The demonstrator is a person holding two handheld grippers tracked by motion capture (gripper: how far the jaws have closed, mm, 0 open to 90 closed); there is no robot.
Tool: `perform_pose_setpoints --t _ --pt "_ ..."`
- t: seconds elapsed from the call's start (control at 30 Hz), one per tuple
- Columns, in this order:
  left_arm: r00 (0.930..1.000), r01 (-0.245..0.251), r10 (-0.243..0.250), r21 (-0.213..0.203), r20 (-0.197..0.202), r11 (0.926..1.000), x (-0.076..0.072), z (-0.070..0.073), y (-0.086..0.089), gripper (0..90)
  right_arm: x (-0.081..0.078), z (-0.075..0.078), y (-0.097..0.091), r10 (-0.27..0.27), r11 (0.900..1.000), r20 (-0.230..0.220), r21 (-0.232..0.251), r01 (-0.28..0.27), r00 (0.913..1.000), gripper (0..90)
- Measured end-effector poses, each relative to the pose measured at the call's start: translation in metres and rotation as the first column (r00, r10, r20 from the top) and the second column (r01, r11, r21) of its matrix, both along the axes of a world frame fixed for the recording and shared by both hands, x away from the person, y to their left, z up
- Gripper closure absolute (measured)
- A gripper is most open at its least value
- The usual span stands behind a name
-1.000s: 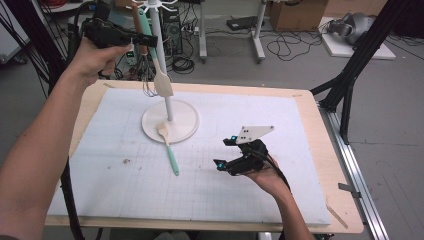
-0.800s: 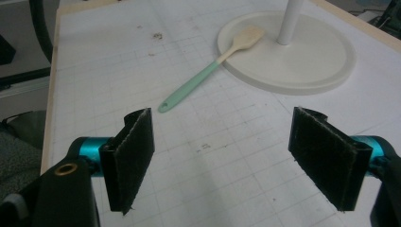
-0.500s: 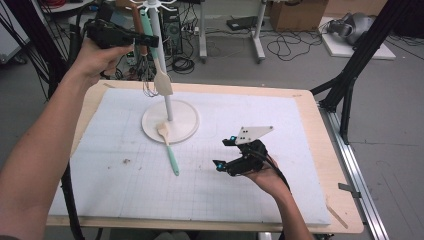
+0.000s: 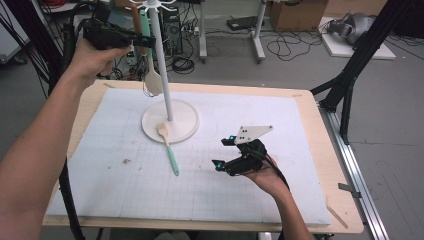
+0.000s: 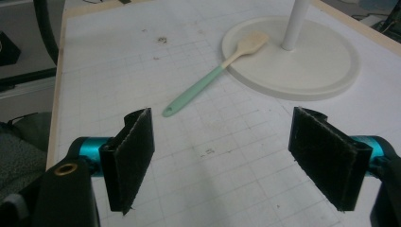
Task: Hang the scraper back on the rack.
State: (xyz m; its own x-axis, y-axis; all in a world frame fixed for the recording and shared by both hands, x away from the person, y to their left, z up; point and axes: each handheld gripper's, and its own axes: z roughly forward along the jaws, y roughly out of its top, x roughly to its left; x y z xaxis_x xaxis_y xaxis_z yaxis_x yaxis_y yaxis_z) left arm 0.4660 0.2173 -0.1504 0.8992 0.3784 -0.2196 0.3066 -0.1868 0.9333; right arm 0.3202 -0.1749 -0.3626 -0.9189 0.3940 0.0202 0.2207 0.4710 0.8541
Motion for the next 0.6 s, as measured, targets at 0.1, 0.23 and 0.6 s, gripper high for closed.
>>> perform_pose_setpoints --t 0.1,0.23,0.6 --pt "1.0000 0.001 -0.001 0.004 0.000 1.0000 -0.0001 0.0001 0.0004 72.8 -0.0003 0.0012 0.0000 0.002 1.0000 -0.003 0.003 -0.002 1.0000 22.0" --pt "1.0000 -0.005 0.005 0.001 -0.001 1.0000 0.0002 0.0000 0.0008 73.8 0.0001 0.0023 -0.0018 -0.001 1.0000 -0.001 0.007 0.001 1.0000 22.0" --pt "1.0000 -0.004 0.004 0.001 0.003 1.0000 -0.0005 0.0010 0.0006 76.7 -0.0006 0.0051 -0.0088 -0.008 0.9999 0.008 0.015 0.007 0.9999 22.0"
